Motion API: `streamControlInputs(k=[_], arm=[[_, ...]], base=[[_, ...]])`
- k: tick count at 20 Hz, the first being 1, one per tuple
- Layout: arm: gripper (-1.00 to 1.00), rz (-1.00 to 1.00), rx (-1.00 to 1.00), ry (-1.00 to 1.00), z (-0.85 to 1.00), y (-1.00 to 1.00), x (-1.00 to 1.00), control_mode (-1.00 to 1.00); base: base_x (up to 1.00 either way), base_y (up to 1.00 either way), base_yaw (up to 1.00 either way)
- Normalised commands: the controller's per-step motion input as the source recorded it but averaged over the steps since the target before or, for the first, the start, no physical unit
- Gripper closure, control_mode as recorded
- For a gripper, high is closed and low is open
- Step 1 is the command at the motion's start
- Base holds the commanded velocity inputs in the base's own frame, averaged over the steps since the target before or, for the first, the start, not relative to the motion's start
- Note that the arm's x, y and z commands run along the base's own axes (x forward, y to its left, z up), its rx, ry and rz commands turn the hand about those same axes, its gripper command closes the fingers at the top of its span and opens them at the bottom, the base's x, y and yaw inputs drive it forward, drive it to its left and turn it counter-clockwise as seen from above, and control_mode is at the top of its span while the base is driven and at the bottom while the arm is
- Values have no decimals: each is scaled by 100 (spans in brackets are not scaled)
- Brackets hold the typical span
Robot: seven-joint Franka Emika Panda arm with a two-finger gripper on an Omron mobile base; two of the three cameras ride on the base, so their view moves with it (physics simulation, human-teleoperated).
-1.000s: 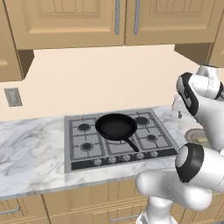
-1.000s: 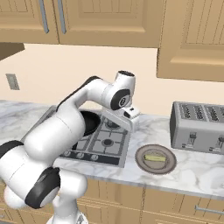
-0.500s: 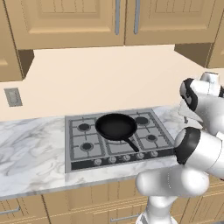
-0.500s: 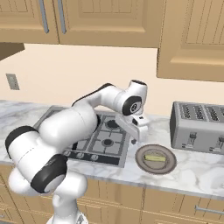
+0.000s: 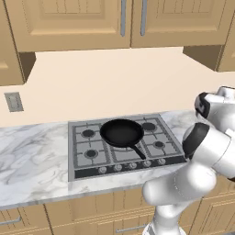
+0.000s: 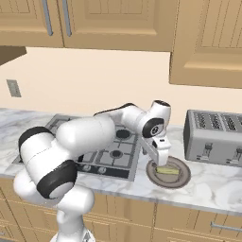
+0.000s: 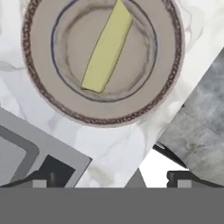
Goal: Pick up the butter stick and place it in the pan. Then turn on the burner for the pan.
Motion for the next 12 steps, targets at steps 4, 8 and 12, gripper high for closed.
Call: streamControlInputs(k=[4,8,12], arm=[[-100,-13,-3,0,-38,-38,2,-100],[-100,0,0,0,-28,-8,24,-100],[-100,0,0,0,-26,-9,32,-100]], base=[[0,0,0],[0,0,0],[0,0,0]])
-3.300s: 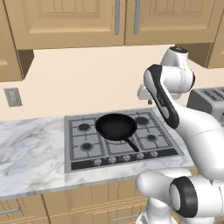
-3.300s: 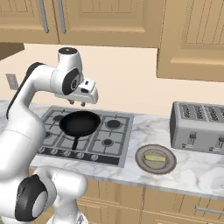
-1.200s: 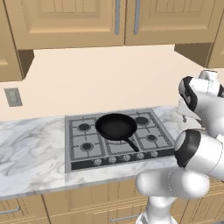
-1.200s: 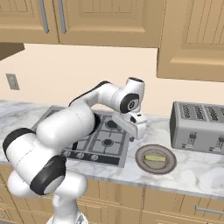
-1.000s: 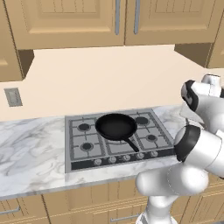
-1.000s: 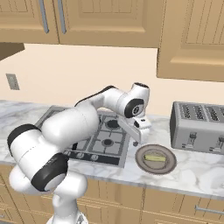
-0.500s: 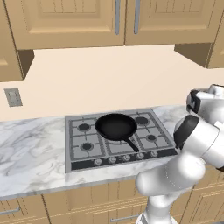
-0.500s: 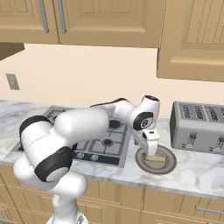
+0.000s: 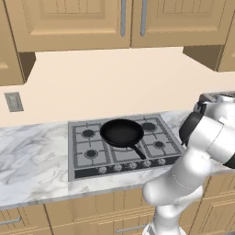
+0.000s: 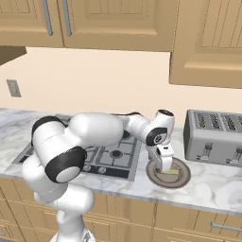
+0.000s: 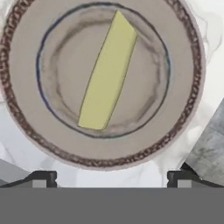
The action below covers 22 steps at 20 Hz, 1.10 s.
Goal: Pick up the butter stick and place it in the pan. Then turn on the burner for the pan.
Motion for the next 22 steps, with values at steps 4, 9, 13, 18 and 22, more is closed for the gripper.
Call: streamControlInputs(k=[4,9,13,18,22], arm=[[-100,0,0,0,-21,-24,24,-100],[-100,0,0,0,-19,-26,22,-100],[-100,0,0,0,-14,-18,18,-100],[-100,0,0,0,-17,-19,12,-100],[-100,0,0,0,-27,-4,0,-100]], base=[[0,0,0],[0,0,0],[0,0,0],[0,0,0],[0,0,0]])
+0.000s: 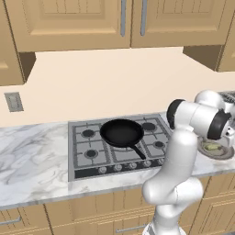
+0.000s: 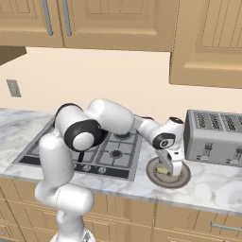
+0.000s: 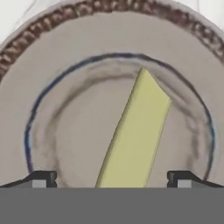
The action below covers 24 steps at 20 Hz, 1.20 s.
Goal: Pick up the butter stick and place it in the pan. Then turn on the burner for the pan.
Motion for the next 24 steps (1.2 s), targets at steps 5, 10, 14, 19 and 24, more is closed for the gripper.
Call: streamControlInputs(k=[5,10,14,19,24], arm=[[-100,0,0,0,-31,-1,0,-100],[100,0,0,0,-24,0,0,-100],[100,0,0,0,0,0,0,-100],[100,0,0,0,15,0,-7,-100],[100,2,-1,-17,73,35,-55,-100]], base=[[0,0,0],[0,0,0],[0,0,0],[0,0,0],[0,0,0]])
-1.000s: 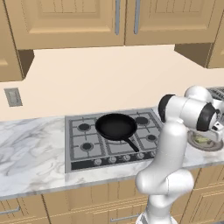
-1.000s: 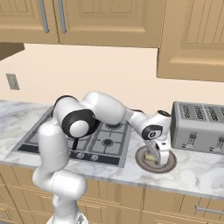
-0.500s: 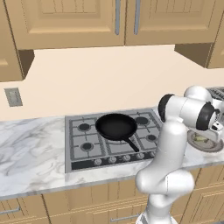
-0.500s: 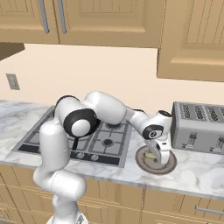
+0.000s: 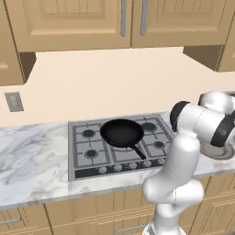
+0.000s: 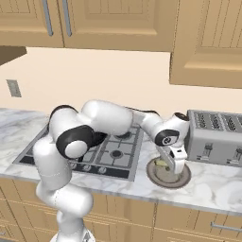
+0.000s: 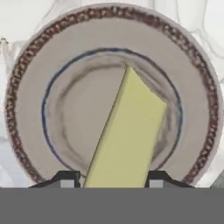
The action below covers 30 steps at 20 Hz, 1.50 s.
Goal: Pick up the butter stick and place it in the pan. Then turn on the burner for the pan.
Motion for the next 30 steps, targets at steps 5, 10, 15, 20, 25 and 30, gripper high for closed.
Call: streamControlInputs(k=[5,10,15,20,25,30], arm=[[100,8,-6,-22,57,87,-52,-100],[100,19,-12,-16,67,100,-16,-100],[100,22,-11,-9,61,100,0,-100],[100,22,-4,-1,54,100,1,-100],[100,24,-1,2,22,97,8,-100],[100,22,0,2,1,64,41,-100]], base=[[0,0,0],[0,0,0],[0,0,0],[0,0,0],[0,0,0],[0,0,0]])
